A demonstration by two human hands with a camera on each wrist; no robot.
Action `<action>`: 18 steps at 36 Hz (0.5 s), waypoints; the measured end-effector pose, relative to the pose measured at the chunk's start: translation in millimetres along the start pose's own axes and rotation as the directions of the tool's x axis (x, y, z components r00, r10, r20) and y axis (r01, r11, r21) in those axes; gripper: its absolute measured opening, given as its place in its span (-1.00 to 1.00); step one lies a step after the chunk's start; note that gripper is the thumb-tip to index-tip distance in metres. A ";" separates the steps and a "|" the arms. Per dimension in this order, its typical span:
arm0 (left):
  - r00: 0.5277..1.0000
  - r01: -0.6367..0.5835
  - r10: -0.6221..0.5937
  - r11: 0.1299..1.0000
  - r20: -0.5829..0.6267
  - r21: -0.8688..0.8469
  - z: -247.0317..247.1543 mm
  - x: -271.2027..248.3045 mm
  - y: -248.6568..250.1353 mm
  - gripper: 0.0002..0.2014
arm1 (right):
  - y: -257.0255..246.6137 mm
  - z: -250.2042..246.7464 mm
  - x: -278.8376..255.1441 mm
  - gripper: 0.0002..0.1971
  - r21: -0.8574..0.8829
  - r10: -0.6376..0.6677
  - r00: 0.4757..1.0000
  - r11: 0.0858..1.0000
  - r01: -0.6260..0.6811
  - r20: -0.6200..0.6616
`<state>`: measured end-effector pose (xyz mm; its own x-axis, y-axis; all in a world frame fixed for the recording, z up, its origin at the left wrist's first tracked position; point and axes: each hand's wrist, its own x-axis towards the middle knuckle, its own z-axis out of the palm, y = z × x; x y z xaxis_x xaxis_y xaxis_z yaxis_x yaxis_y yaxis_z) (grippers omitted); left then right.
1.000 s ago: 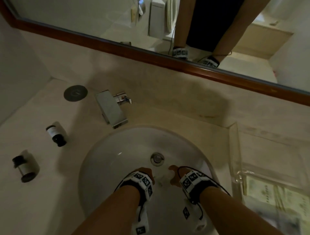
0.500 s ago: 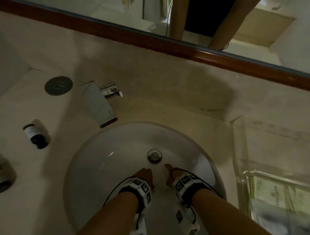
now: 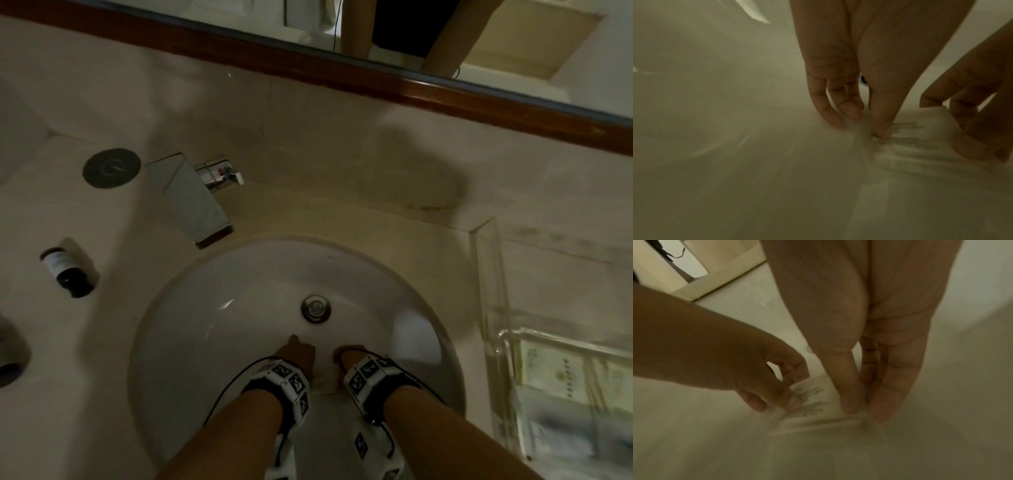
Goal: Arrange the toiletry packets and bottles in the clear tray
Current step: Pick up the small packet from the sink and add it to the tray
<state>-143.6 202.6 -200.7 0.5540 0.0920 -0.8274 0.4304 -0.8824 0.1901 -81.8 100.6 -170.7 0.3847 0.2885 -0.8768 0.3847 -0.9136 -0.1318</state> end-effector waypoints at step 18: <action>0.943 -0.228 0.113 0.906 -0.314 -0.357 -68.7 -108.4 68.7 -0.67 | 75.2 -55.5 -125.6 -0.65 0.555 0.019 0.970 0.823 0.123 -0.243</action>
<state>-125.2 163.8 -61.7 0.7948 0.1320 -0.5924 0.5182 -0.6556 0.5492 -54.6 11.6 -44.8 0.5841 0.3322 -0.7406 -0.1020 -0.8751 -0.4731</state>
